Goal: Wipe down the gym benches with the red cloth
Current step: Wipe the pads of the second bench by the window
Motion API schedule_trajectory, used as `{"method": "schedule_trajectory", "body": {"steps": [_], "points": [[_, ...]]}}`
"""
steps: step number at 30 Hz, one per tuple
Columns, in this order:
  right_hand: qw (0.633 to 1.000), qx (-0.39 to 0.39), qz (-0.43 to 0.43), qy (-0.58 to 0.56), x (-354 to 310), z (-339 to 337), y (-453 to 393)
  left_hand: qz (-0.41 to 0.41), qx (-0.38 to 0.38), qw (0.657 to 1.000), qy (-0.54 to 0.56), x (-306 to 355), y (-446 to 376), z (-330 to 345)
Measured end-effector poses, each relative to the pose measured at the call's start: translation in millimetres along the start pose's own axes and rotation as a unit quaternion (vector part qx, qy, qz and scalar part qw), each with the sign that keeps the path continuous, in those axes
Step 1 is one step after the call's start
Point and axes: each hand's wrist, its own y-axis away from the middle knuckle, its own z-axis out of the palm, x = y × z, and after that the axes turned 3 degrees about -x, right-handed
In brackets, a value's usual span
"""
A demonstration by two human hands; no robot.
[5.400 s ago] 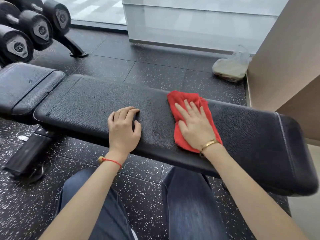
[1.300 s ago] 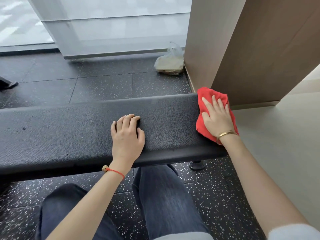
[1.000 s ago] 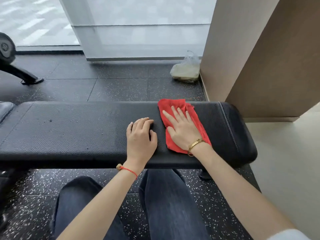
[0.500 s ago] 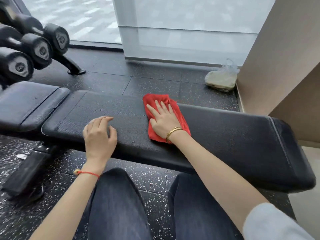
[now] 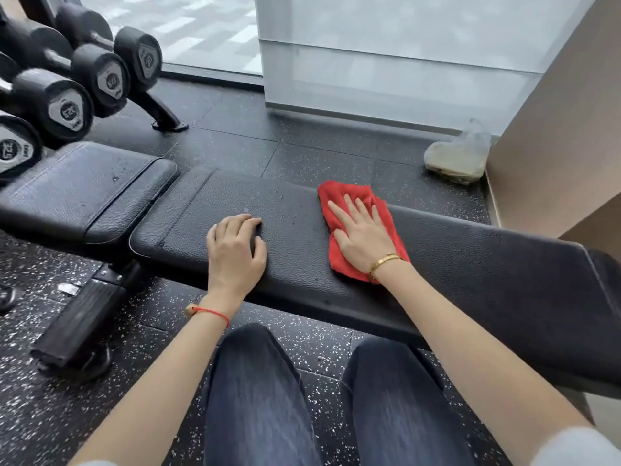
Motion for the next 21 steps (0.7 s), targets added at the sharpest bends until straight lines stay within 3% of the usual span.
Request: {"method": "schedule_trajectory", "body": {"steps": [5, 8, 15, 18, 21], "points": [[0.997, -0.002, -0.077, 0.01, -68, 19, -20, 0.001, -0.006, 1.0, -0.004, 0, 1, -2], [0.994, 0.016, -0.106, 0.006, -70, 27, 6, -0.002, -0.012, 1.0, -0.007, 1, 1, 0], [0.999, 0.034, -0.003, -0.008, -8, 13, 28, -0.015, -0.014, 0.999, -0.027, 6, 0, 7], [0.999, 0.029, 0.031, 0.001, -11, 7, -5, -0.017, -0.012, 0.999, -0.025, 6, 1, 7], [1.0, 0.011, 0.005, 0.004, -33, 8, -34, -0.018, -0.005, 1.0, -0.021, 7, 1, 7]]}}
